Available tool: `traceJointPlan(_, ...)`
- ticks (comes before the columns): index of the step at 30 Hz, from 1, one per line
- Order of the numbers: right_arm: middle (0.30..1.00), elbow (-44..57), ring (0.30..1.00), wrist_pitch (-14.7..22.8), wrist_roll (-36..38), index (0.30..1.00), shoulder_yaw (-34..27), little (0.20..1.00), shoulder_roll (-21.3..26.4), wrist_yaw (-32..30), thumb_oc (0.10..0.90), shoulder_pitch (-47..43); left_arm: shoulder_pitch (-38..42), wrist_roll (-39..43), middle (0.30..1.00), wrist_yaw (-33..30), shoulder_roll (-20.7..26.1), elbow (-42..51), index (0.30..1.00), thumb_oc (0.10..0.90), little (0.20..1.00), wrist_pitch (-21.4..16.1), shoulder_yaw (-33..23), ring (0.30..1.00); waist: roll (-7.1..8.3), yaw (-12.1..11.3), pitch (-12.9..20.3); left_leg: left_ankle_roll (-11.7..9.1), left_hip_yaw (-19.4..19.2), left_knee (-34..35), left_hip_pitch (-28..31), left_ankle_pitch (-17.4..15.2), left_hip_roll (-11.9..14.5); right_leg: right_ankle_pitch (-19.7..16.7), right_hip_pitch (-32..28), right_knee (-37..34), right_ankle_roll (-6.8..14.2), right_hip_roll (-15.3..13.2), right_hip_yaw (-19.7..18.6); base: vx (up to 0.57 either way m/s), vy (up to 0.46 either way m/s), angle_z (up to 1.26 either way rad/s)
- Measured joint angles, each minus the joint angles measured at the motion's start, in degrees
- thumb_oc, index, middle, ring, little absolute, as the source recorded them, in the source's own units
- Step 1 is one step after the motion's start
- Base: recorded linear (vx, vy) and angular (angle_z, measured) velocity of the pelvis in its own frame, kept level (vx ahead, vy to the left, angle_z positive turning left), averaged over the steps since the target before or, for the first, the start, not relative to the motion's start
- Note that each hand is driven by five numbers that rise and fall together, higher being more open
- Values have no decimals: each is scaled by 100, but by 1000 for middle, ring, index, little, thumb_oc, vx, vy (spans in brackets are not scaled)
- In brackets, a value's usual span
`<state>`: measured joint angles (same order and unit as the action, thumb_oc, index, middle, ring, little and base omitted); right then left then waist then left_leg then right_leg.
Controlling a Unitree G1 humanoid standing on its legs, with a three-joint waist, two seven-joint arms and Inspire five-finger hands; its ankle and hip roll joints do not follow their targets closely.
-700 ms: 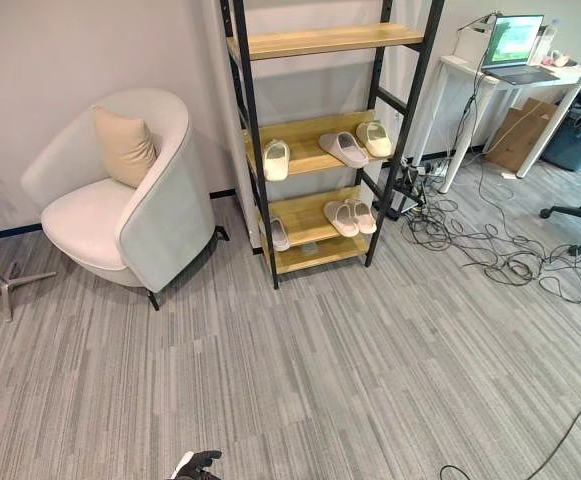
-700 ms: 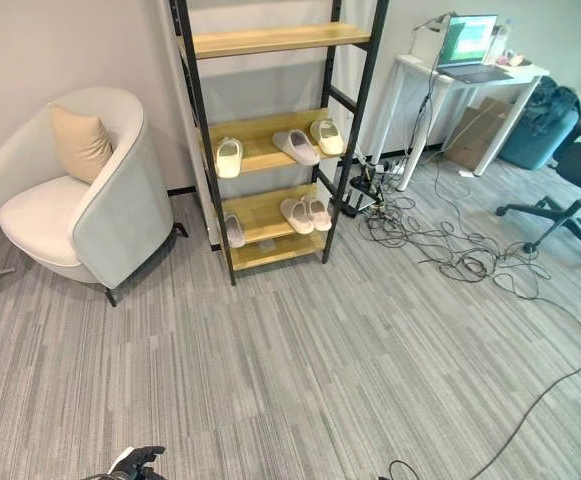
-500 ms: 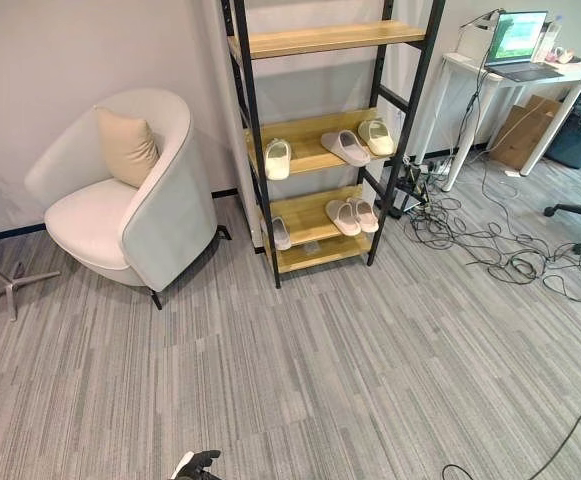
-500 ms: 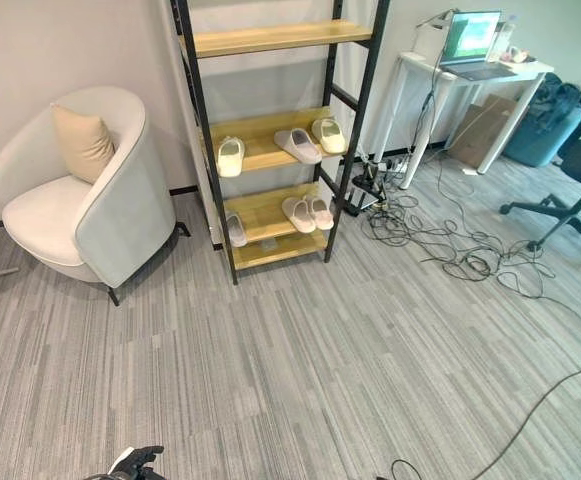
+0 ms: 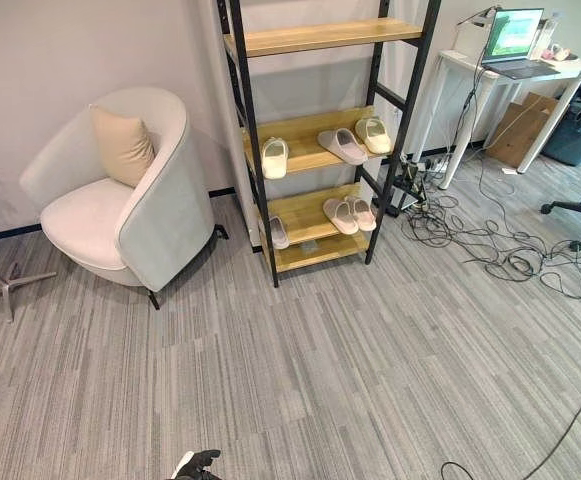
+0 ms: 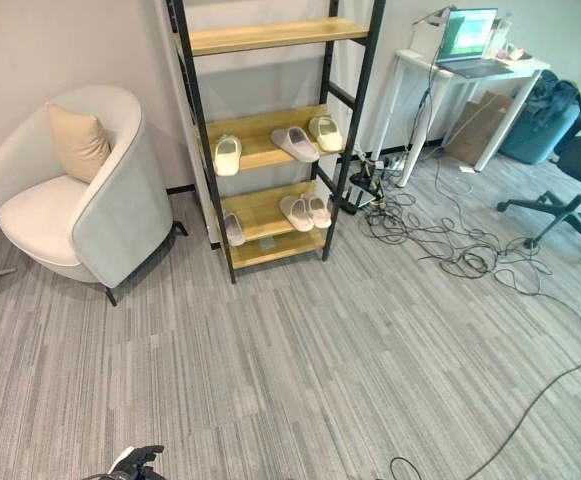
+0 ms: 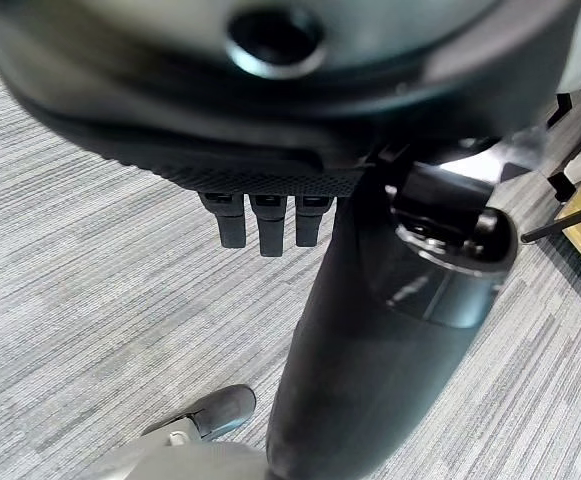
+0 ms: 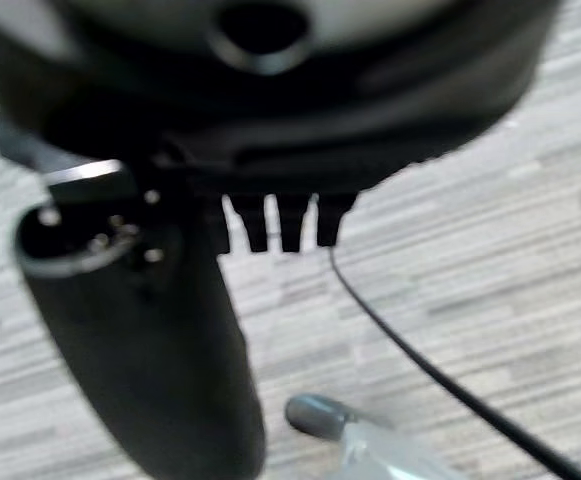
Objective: Arrange the slippers neatly on the shoe rack.
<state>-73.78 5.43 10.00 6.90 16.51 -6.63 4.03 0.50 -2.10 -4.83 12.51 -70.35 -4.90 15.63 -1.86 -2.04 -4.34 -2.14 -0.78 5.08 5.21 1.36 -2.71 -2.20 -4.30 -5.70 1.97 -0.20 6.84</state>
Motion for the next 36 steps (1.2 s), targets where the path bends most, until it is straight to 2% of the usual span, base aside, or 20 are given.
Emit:
traceJointPlan(9,900,-1,900,1,23,900,0,900,-34,1,800,10,57,1,900,-72,-22,4,900,800,900,3,186,900,-42,50,-33,11,-48,-4,-33,10,47,4,66,1,-27,53,-90,4,-75,-4)
traceJointPlan(13,900,-25,900,5,54,900,0,900,-99,0,800,-192,255,50,900,-93,-24,-7,900,800,900,3,187,900,30,31,-303,-47,-201,-546,-345,-26,61,37,156,48,-169,50,-189,-12,-68,-10)
traceJointPlan(16,900,-11,900,7,69,900,2,900,-124,-4,800,-343,548,99,900,-110,-25,-59,900,800,900,2,167,900,272,-1,-506,-256,-289,-1454,-864,4,-59,-57,225,115,-458,-171,-249,64,-28,-13)
traceJointPlan(18,900,-10,900,7,166,900,16,900,-122,-9,800,-327,614,104,900,-117,-44,-63,900,800,900,0,178,900,243,9,-493,-186,-327,-1804,-1049,-104,-21,-40,185,113,-529,-182,-260,130,0,-5)
traceJointPlan(21,900,-8,900,4,190,900,60,900,-132,-6,800,-338,651,103,900,-98,-118,-50,900,800,900,-1,207,900,237,29,-489,-182,-331,-1409,-1040,-104,-1,-27,179,48,-529,-186,-272,212,30,6)
traceJointPlan(23,900,-9,900,-4,188,900,52,900,-125,-9,800,-339,646,101,900,-73,-146,-60,900,800,900,0,231,900,214,26,-484,-275,-319,-656,-962,-9,75,-12,203,38,-505,-171,-298,292,47,2)
traceJointPlan(24,900,-5,900,-6,187,900,50,900,-107,-11,800,-343,659,102,900,-72,-148,-57,900,800,900,1,221,900,181,-9,-476,-408,-300,-178,-945,82,146,16,222,38,-459,-175,-394,239,45,-13)
traceJointPlan(26,900,-4,900,-9,186,900,38,900,-52,-17,800,-429,658,139,900,-72,-202,-51,900,800,900,-3,186,900,35,-66,-472,-568,-176,45,-1025,184,221,85,169,-2,-333,-141,-580,249,74,-47)
traceJointPlan(27,900,-2,900,-9,184,900,45,900,-10,-14,800,-451,647,159,900,-69,-231,-41,900,800,900,-10,164,900,-12,-131,-467,-547,-210,44,-999,286,236,119,145,-3,-255,-140,-720,254,130,-87)
traceJointPlan(28,900,38,900,14,184,900,53,900,3,-13,800,-438,594,158,900,-73,-249,-44,900,800,900,-7,174,900,-60,-176,-443,-225,-369,8,-833,431,189,169,70,-3,-54,-179,-777,346,175,-77)
traceJointPlan(29,900,49,900,34,183,900,56,900,-53,-8,800,-427,567,158,900,-86,-224,-54,900,800,900,-5,147,900,-14,-166,-434,-45,-464,9,-711,340,99,227,-4,3,-1,-295,-790,298,186,-59)
traceJointPlan(31,900,34,900,34,183,900,53,900,-149,-9,800,-390,488,159,900,-89,-175,-50,900,800,900,-5,113,900,89,-195,-304,175,-587,36,-625,193,-39,284,-8,83,104,-442,-865,232,151,-41)
traceJointPlan(32,900,-7,900,20,177,900,52,900,-187,-3,800,-411,494,164,900,-89,-177,-80,900,800,900,2,115,900,37,-220,-271,340,-685,37,-564,86,-33,396,211,596,280,-465,-866,151,107,-57)
traceJointPlan(33,900,46,900,17,167,900,57,900,-228,5,800,-403,426,169,900,-82,-159,-77,900,800,900,2,169,900,0,-211,-253,529,-811,-1,-485,177,-34,826,653,1518,571,-476,-810,131,111,-56)
traceJointPlan(35,900,40,900,16,191,900,34,900,-233,4,800,-472,479,187,900,-78,-110,-102,900,800,900,9,229,900,25,-197,-257,642,-835,-1,-401,102,-63,950,1196,2681,780,-492,-871,141,111,-32)
traceJointPlan(36,900,105,900,40,193,900,40,900,-209,-1,800,-575,479,194,900,-73,-70,-112,900,800,900,18,237,900,39,-121,-267,663,-809,-6,-339,97,-49,1074,1704,3640,963,-513,-817,200,93,-16)
